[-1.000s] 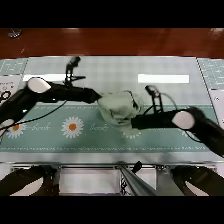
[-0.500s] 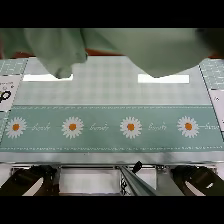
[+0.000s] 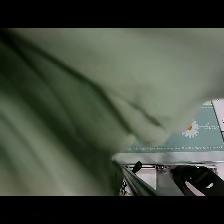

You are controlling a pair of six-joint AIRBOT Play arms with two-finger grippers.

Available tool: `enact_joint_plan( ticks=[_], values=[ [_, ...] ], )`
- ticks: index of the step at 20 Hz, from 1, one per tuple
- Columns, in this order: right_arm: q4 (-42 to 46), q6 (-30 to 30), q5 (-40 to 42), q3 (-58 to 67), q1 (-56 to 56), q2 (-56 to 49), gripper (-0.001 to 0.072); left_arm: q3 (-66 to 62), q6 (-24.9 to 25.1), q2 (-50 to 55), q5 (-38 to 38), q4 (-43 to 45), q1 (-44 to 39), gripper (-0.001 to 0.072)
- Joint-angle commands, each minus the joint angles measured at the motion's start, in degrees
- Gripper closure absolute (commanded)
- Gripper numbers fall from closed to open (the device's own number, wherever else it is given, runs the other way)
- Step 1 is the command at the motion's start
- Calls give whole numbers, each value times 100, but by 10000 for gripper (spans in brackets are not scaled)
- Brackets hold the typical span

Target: Fold the shirts.

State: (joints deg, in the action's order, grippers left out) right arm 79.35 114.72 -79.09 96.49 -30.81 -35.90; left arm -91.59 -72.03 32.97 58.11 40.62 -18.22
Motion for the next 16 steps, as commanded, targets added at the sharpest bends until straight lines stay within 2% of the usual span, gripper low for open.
enact_joint_plan(
  ticks=[1,4,9,11,14,16],
  values=[
    [282,-28,-1576,52,0,-101,684,323,-1158,7,1580,782,0,687],
    [903,-304,-2577,52,0,-433,684,1110,-1379,7,2253,1058,0,687],
    [1198,-1368,-2691,-282,4,-1440,684,2927,-1325,9,2293,1064,0,687],
    [1676,-1777,-2437,-535,4,-1836,686,3480,-1154,24,2081,1069,0,687],
    [2542,-2192,-1659,-769,7,-2441,686,3840,-918,245,1239,1110,0,687],
    [2765,-2378,-1180,-800,52,-2852,686,3871,-752,636,739,1106,0,687]
  ],
)
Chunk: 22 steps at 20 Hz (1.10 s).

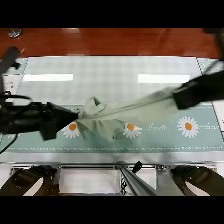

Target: Fold the shirts.

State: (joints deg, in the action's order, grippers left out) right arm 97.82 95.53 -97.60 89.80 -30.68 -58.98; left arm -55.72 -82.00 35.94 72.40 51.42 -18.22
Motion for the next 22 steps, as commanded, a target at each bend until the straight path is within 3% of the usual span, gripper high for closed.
enact_joint_plan(
  ticks=[1,5,10,14,17,18,20,22],
  values=[
    [826,-474,826,-131,146,-754,686,284,308,605,-837,26,0,687],
    [-258,-625,1469,-131,1080,-1550,686,271,619,1779,-1193,24,0,687],
    [-1436,-732,2341,-131,2094,-2273,685,256,935,3115,-2286,4,0,687],
    [-1843,-780,2199,-131,2159,-2868,685,256,935,4188,-2144,-407,2,686],
    [-1845,-778,2194,-131,2157,-3095,685,170,938,4413,-1862,-428,188,679],
    [-1814,-780,2201,-131,2157,-3097,685,42,938,4398,-1539,-426,376,582],
    [-1781,-885,2135,-131,2157,-3097,685,-380,927,4339,-557,-428,957,153],
    [-1784,-925,2033,-131,2157,-3095,685,-739,911,4168,424,-426,1615,120]
  ],
)
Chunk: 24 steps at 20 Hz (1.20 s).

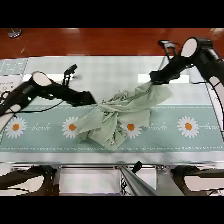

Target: Fold the shirts.

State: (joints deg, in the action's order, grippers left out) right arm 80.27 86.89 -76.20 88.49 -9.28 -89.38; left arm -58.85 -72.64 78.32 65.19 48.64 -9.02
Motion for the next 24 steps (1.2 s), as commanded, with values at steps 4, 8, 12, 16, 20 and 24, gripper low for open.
enact_joint_plan(
  ticks=[4,8,12,16,20,24],
  values=[
    [-31,-79,-173,0,17,-57,685,-313,-24,-811,1908,-7,1668,121],
    [-52,-79,-195,0,17,-57,685,527,-66,-1237,2087,0,1602,120],
    [-55,-81,-221,0,17,-57,685,1694,20,-1414,1941,4,1423,120],
    [-55,-83,-223,0,17,-57,685,2468,22,-1449,1224,153,1414,120],
    [-57,-85,-223,0,17,-57,684,2846,116,-1443,494,199,1252,120],
    [-74,-83,-223,0,17,-57,684,2949,166,-1335,57,195,723,121]
  ],
)
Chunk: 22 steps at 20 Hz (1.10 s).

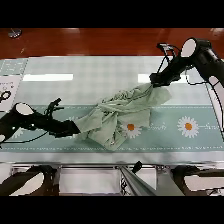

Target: Fold the shirts.

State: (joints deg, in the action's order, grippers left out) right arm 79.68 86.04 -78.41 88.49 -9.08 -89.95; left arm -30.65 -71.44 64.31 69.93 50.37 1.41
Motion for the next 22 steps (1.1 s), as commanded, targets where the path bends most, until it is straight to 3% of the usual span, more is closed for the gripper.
enact_joint_plan(
  ticks=[1,4,6,7,11,14,18,22],
  values=[
    [-15,2,-2,0,-2,0,684,129,120,120,-501,20,-527,121],
    [-26,4,-31,0,-2,0,684,129,129,310,-855,15,-1080,158],
    [-31,4,-103,0,-2,0,684,129,111,442,-1110,17,-1276,537],
    [-31,4,-146,0,-2,0,684,127,116,470,-1152,17,-1283,690],
    [-24,2,-343,2,-2,37,684,-24,118,74,-833,26,-1040,689],
    [39,-131,-256,26,-2,463,684,-756,-76,-1209,-505,129,-575,689],
    [24,-271,225,695,-2,1622,684,-2922,-315,-2852,-555,542,667,689],
    [-24,-44,1285,1827,-2,3001,684,-5641,-210,-3062,-774,597,1502,688]
  ],
)
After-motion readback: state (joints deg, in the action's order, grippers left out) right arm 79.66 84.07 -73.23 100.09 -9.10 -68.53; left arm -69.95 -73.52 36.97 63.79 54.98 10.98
